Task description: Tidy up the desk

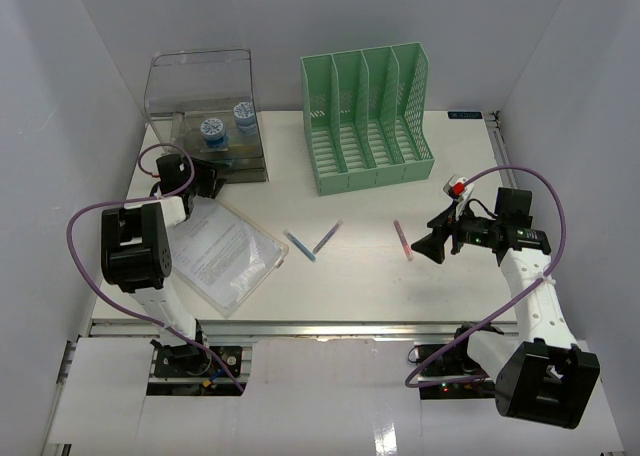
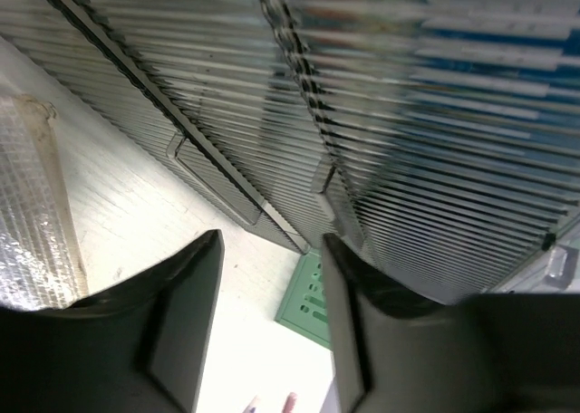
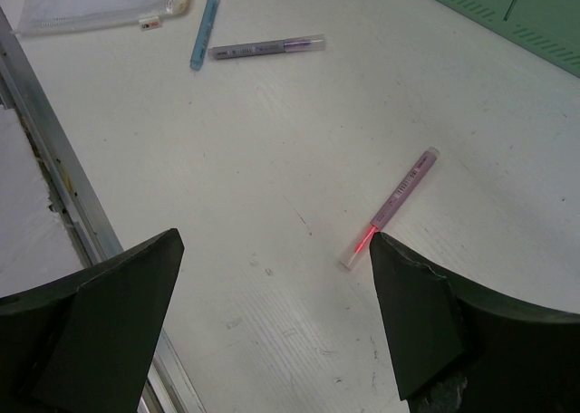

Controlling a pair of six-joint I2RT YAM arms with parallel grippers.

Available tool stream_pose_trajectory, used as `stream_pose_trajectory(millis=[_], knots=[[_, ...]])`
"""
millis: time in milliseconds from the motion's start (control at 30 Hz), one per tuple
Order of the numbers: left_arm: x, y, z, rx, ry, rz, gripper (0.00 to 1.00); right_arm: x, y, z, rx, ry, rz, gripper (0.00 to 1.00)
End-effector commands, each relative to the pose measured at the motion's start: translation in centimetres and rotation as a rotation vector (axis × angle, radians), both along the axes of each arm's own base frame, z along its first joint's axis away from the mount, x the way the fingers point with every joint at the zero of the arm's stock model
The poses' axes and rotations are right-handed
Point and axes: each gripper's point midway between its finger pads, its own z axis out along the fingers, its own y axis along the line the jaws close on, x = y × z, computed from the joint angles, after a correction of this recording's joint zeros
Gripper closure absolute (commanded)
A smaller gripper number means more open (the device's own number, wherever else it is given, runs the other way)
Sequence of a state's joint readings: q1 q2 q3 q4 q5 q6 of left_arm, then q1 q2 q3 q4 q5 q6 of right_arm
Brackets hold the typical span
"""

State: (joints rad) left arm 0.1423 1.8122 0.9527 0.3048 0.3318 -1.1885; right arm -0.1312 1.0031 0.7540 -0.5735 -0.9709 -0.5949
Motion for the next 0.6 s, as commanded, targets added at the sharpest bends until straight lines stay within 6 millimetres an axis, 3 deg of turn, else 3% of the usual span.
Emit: stream_pose_trajectory(millis=[0, 100, 300, 467, 567], knots=[[0.9, 0.6, 1.8, 0.029, -0.076, -0.010, 0.34, -0.1, 0.1, 0.3, 0.015, -0.021, 0.012, 0.10], [0.9, 0.7, 1.8, 0.035, -0.089, -0.017, 0.28, -0.1, 0.1, 0.3, 0.015, -0.022, 0.013, 0.10], [0.5, 0.2, 2.4, 0.027, -0.137, -0.067, 0.27, -0.1, 0.0, 0.3, 0.015, -0.022, 0.010, 0.10], [-2.2, -0.2, 3.4, 0.053, -0.241, -0.103, 0.26, -0.1, 0.0, 0.4, 0.018, -0.025, 0.011, 0.10], [-3.9, -0.1, 2.5, 0.055, -0.262, -0.100, 0.27, -0.2, 0.0, 0.4, 0.021, -0.024, 0.013, 0.10]])
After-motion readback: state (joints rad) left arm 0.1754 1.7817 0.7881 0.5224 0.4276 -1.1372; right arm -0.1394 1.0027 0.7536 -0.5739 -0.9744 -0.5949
